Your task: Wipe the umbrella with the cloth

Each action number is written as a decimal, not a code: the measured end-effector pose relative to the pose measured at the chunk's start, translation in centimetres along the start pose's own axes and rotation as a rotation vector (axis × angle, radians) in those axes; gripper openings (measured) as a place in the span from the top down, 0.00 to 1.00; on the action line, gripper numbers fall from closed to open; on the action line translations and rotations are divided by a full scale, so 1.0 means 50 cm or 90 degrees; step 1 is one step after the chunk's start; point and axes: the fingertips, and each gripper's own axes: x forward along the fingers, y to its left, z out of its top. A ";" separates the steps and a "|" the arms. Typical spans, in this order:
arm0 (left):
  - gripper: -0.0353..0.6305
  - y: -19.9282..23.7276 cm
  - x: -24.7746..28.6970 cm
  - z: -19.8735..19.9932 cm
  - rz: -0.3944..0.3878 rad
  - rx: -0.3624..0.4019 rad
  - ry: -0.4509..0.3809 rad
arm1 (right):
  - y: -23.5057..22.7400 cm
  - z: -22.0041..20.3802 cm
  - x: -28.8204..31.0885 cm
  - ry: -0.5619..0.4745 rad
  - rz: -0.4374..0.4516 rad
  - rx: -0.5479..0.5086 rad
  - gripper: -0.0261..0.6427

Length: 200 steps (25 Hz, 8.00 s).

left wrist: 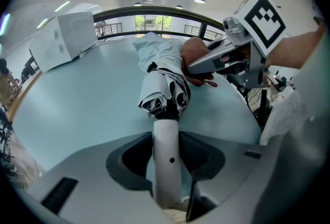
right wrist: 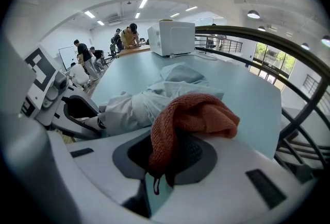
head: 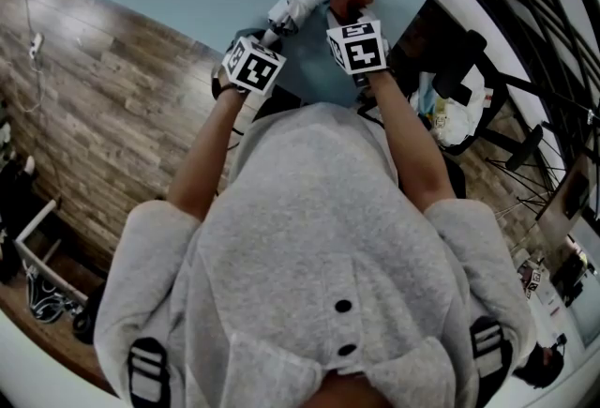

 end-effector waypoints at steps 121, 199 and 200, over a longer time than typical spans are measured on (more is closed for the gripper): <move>0.71 0.007 -0.005 0.002 -0.015 0.011 -0.001 | -0.109 0.217 -0.011 -0.020 0.099 0.099 0.84; 0.71 0.004 -0.008 0.001 -0.009 0.010 -0.012 | 0.189 0.127 0.004 0.080 0.226 -0.174 0.84; 0.71 0.005 -0.008 0.001 -0.009 0.010 -0.013 | 0.197 0.125 0.003 0.082 0.236 -0.171 0.84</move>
